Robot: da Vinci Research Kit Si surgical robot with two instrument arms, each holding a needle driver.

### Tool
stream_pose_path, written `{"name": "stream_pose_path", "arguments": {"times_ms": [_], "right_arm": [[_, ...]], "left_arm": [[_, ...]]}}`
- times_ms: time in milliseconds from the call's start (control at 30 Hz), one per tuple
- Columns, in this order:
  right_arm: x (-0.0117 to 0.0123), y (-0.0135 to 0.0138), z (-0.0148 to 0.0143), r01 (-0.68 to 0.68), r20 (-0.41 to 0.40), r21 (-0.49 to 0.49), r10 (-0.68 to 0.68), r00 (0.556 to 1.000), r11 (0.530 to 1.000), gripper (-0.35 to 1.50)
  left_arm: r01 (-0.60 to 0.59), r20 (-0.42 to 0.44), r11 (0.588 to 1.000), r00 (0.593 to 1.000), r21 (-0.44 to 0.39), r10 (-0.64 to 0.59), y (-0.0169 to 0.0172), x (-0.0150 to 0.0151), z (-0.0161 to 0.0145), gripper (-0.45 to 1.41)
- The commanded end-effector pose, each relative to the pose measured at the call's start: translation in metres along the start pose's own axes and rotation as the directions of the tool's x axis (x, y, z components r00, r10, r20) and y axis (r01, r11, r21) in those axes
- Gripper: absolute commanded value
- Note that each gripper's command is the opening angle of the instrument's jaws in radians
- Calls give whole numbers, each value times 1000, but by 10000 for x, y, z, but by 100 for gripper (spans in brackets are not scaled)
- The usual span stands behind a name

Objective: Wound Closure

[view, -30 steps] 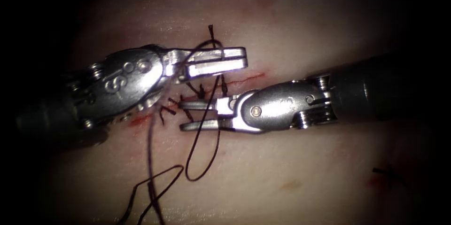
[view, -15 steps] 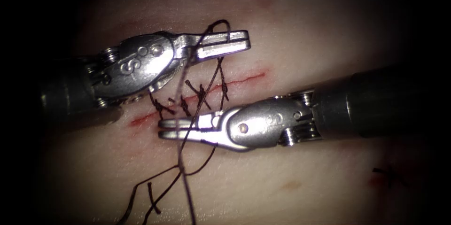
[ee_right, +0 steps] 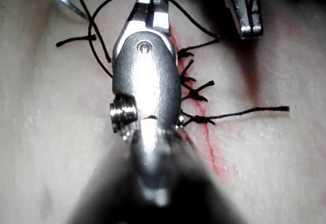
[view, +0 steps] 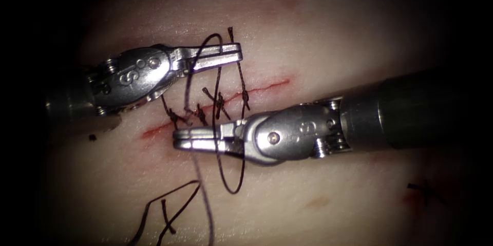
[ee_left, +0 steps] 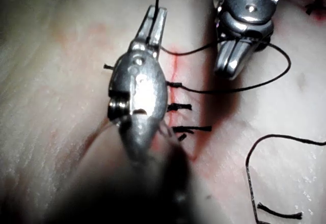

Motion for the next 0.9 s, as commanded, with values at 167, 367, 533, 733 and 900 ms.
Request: {"name": "stream_pose_path", "arguments": {"times_ms": [167, 367, 533, 733, 900], "right_arm": [[-4, -1, -4, -8, 5, -25, 8, 1000, 1000, -10], [-3, 6, -16, -14, 11, -131, 16, 1000, 991, 29], [3, 14, -27, -44, 17, -228, 49, 999, 973, 34], [10, 25, -34, -34, 20, -309, 42, 999, 951, 61], [13, 31, -36, -53, 20, -362, 64, 998, 931, 47]], "left_arm": [[-6, -24, 1000, 1000, 10, 6, 4, -16, -5, -45], [-25, -102, 1000, 994, -7, 24, 18, -20, -17, -45], [-67, -141, 998, 988, 2, 66, 32, -22, -31, -45], [-92, -142, 996, 986, -4, 91, 57, -31, -37, -45], [-124, -127, 992, 984, -2, 123, 82, -46, -37, -45]]}}
